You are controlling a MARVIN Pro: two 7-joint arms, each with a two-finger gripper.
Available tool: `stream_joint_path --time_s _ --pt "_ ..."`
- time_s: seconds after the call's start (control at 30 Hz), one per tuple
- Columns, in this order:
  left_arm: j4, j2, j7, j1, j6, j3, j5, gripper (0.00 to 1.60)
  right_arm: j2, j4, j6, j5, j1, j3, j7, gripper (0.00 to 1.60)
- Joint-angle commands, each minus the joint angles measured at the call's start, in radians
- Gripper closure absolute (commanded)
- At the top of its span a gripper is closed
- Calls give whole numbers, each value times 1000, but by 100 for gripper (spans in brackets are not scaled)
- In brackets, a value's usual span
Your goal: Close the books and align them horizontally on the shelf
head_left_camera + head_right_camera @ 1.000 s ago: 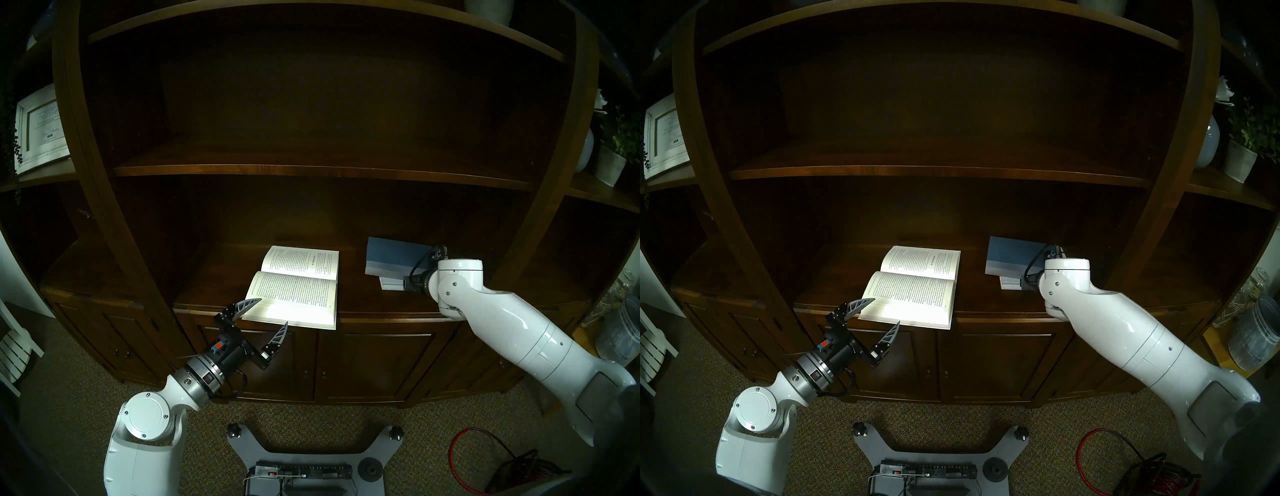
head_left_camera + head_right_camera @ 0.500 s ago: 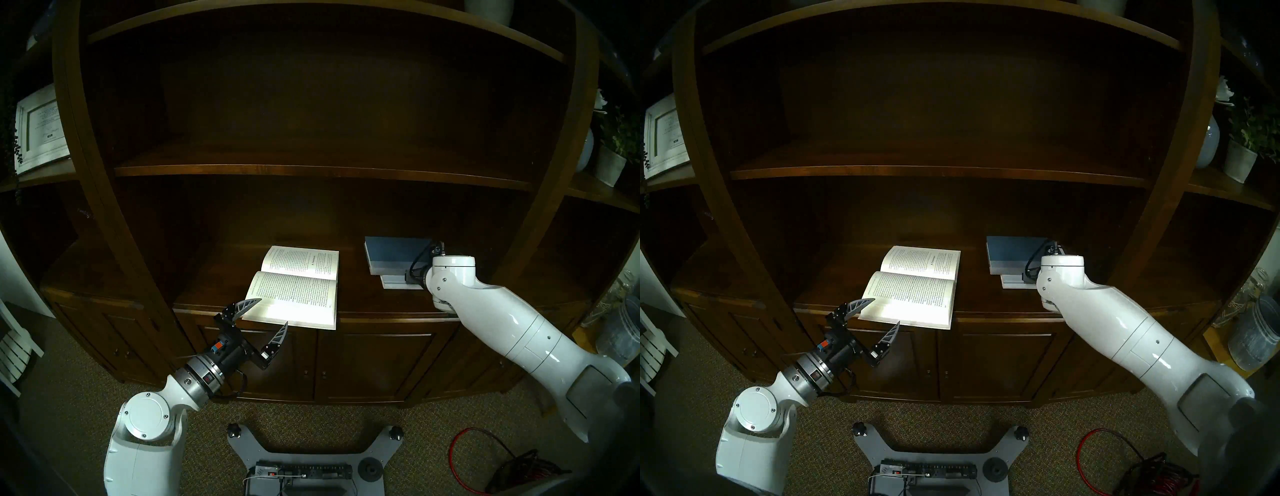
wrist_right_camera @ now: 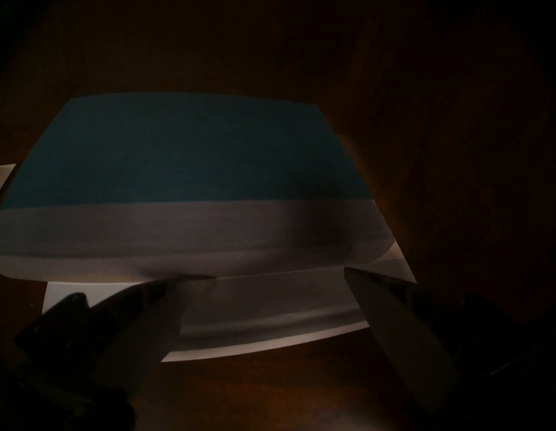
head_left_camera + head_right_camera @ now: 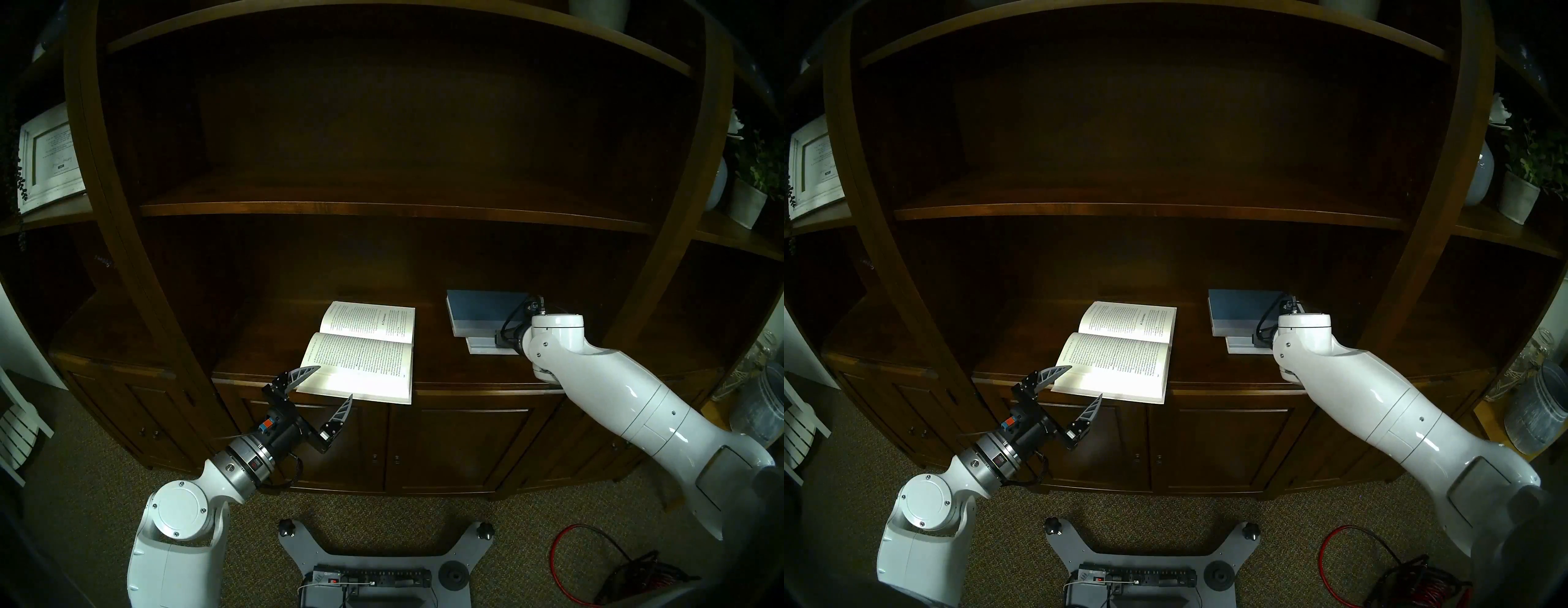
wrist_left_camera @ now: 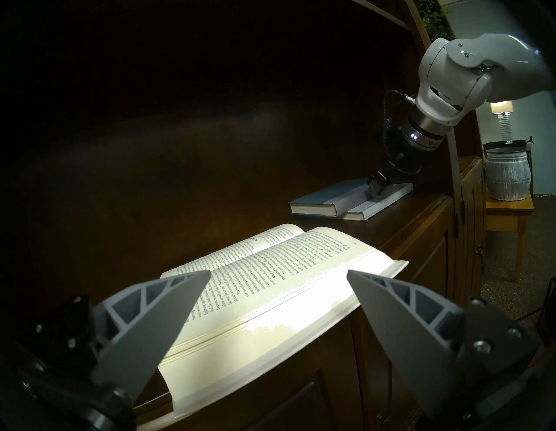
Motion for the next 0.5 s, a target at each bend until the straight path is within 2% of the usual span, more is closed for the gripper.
stream_joint_path --time_s 0.0,0.17,0.2,0.3,0.33,0.47 --pt "-25 1 0 -17 -8 2 -4 0 7 -108 -8 -24 55 28 -15 0" --pt "-25 1 0 -17 -8 2 -4 0 21 -190 3 -11 51 33 -20 0" --pt "-25 1 0 -17 -8 2 -4 0 9 -171 4 -15 61 29 -18 0" --pt "-26 1 0 -17 -8 2 -4 0 36 -247 16 1 44 35 -26 0" --pt "-26 1 -1 -17 -8 2 -4 0 24 -230 19 -1 54 31 -22 0" --pt "-27 1 -1 -17 -9 2 -4 0 40 -301 46 25 39 35 -41 0"
